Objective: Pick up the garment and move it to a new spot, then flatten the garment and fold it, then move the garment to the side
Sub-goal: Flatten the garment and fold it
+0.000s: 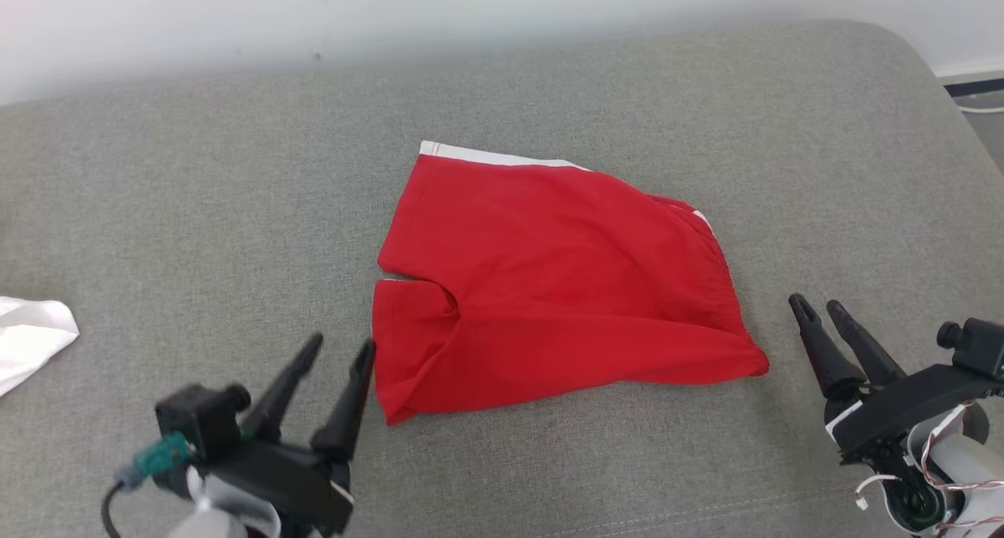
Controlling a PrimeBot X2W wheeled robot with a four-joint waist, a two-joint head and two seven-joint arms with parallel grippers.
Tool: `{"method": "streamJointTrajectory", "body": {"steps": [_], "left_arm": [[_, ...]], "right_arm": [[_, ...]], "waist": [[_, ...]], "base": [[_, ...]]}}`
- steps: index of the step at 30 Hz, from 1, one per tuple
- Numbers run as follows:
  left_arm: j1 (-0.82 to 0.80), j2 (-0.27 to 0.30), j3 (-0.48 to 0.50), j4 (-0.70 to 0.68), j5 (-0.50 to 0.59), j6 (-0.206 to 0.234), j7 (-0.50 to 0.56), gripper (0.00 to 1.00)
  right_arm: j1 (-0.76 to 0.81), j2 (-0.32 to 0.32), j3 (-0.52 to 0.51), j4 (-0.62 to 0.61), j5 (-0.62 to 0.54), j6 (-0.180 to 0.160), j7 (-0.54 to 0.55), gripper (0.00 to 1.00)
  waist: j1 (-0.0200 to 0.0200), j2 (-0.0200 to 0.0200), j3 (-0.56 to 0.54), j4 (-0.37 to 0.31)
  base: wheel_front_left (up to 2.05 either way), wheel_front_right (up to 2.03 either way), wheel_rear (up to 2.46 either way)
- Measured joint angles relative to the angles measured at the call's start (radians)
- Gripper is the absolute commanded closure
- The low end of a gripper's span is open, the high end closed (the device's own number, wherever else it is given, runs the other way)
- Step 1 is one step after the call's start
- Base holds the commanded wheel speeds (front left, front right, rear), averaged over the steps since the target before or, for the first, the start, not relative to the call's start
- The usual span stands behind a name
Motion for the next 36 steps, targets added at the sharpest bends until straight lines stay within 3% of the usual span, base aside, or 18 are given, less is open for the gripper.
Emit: {"method": "streamJointTrajectory", "body": {"steps": [9, 12, 19, 29, 36], "left_arm": [[-0.166, 0.01, -0.002, -0.045, 0.007, -0.035, 0.057, 0.0], [-0.233, 0.026, -0.003, -0.042, 0.012, -0.046, 0.098, 0.0], [-0.412, 0.003, 0.002, 0.002, -0.056, -0.072, 0.227, 0.0], [-0.631, 0.008, -0.008, 0.123, -0.098, -0.091, 0.412, 0.0], [-0.723, -0.017, -0.034, 0.189, -0.098, -0.106, 0.478, 0.0]], "right_arm": [[-0.049, 0.085, -0.061, 0.001, 0.008, -0.011, 0.0, 0.0], [-0.097, 0.111, -0.079, 0.012, 0.011, -0.028, 0.0, 0.0], [-0.193, 0.154, -0.124, 0.089, 0.073, -0.07, 0.007, 0.0], [-0.36, 0.234, -0.111, 0.195, 0.136, -0.081, 0.154, 0.0], [-0.416, 0.273, -0.08, 0.278, 0.152, -0.093, 0.258, 0.0]], "waist": [[0.0001, 0.0, 0.031, -0.013], [0.0001, 0.0, 0.047, -0.021], [0.0001, 0.0001, 0.096, -0.041], [0.0003, 0.0001, 0.19, -0.069], [0.0003, 0.0002, 0.24, -0.092]], "base": [[0.0, 0.0, 0.0], [0.0, 0.0, 0.0], [0.0, 0.0, 0.0], [0.0, 0.0, 0.0], [0.0, 0.0, 0.0]]}}
